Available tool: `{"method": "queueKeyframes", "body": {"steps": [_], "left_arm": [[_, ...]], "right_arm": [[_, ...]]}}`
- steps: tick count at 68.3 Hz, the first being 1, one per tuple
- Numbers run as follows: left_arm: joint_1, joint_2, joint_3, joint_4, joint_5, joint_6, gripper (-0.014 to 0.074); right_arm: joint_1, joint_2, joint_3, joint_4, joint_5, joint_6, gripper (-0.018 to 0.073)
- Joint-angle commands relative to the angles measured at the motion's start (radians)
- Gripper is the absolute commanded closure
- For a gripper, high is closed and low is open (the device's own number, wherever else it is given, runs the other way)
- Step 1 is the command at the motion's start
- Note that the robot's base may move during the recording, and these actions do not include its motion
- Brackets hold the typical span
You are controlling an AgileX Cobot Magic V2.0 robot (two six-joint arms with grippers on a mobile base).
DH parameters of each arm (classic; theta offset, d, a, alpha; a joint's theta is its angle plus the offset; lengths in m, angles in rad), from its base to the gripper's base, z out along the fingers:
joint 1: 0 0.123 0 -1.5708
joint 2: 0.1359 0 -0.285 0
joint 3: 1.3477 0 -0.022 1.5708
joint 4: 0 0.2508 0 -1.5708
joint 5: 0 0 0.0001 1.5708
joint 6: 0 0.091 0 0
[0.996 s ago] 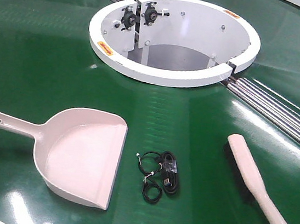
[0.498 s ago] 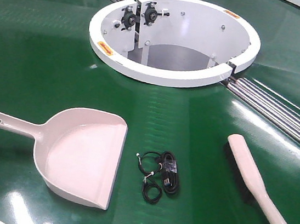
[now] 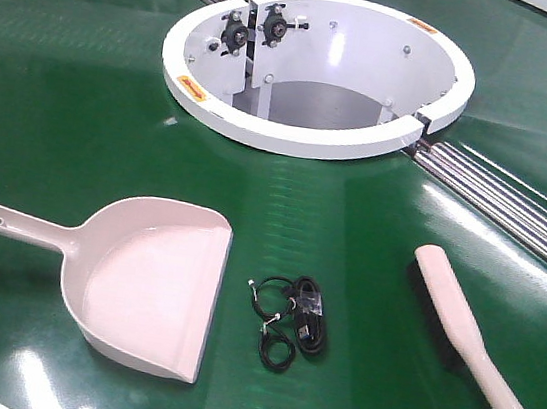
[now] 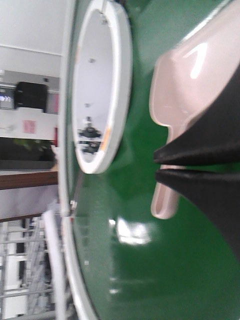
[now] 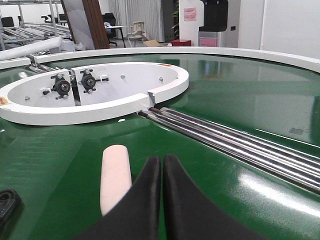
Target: Clean and inspect green conveyor with broom and dustpan
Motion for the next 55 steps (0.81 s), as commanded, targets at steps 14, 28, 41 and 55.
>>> {"method": "queueKeyframes", "body": {"steps": [14, 28, 41, 55], "left_arm": [[0.002, 0.093, -0.280, 0.010, -0.046, 0.027, 0.0603], [0.002, 0.361, -0.535, 0.010, 0.265, 0.028, 0.0603], [0.002, 0.576, -0.605, 0.004, 0.461, 0.028, 0.0603], [0.002, 0.674, -0.605, 0.005, 0.475, 0.027, 0.0603]], "right_arm": [[-0.005, -0.019, 0.022, -0.010, -0.075, -0.004, 0.0568], [-0.005, -0.019, 0.022, -0.010, -0.075, -0.004, 0.0568], [-0.005, -0.019, 0.022, -0.010, -0.075, -0.004, 0.0568], [-0.005, -0.019, 0.022, -0.010, -0.075, -0.004, 0.0568]]}}
